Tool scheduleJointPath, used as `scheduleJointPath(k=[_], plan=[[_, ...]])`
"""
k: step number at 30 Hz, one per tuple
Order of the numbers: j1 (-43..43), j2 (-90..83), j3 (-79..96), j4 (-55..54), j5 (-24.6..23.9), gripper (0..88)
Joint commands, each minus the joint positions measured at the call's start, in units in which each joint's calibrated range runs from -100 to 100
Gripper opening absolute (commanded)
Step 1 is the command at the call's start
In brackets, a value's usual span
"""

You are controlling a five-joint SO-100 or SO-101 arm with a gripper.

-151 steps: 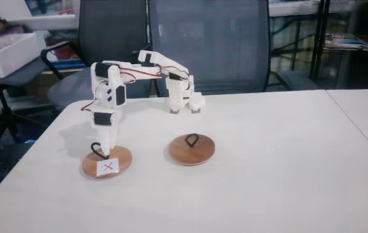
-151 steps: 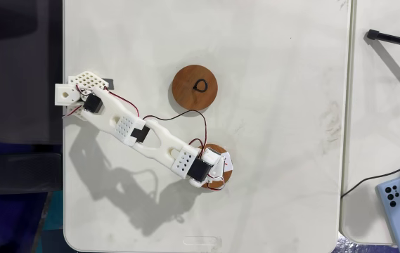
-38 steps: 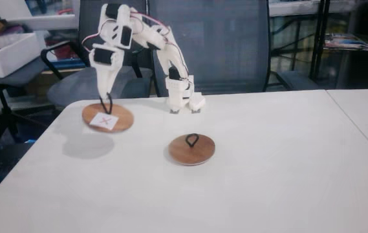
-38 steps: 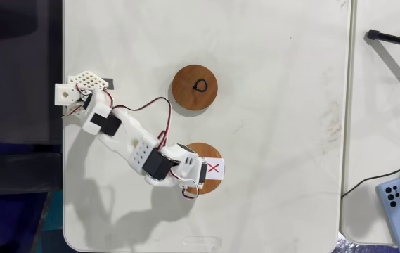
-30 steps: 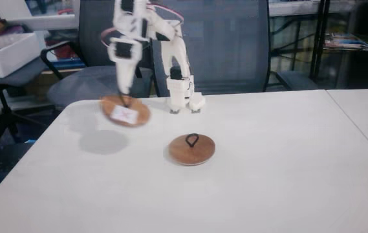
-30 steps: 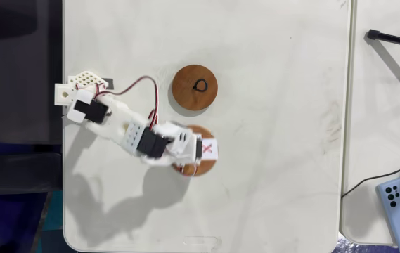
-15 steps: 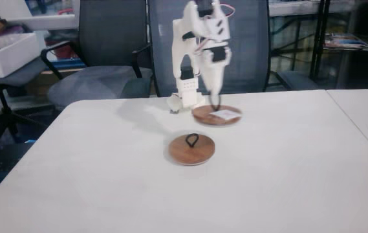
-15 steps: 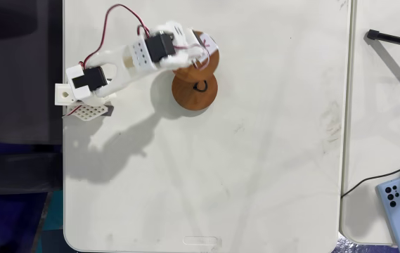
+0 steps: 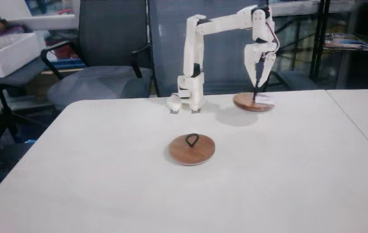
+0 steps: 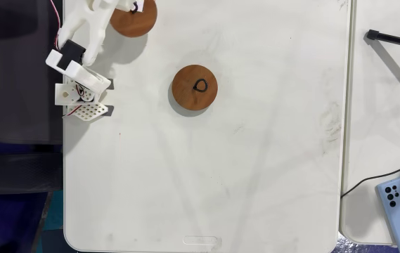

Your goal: Pick the lid with the red cross and place it on the side.

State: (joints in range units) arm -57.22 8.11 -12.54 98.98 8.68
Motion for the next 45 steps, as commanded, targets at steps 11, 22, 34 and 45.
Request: scheduleJointPath(k=[11, 22, 34, 45], plan=[[-1.5, -1.5, 0.7, 0.2, 0.2, 0.2], [-0.8, 14.2, -13.5, 0.0, 0.2, 0.2], [6.2, 24.4, -30.8, 0.8, 1.6, 0.1], [19.9, 24.1, -31.0, 0.8, 4.3, 0.1]])
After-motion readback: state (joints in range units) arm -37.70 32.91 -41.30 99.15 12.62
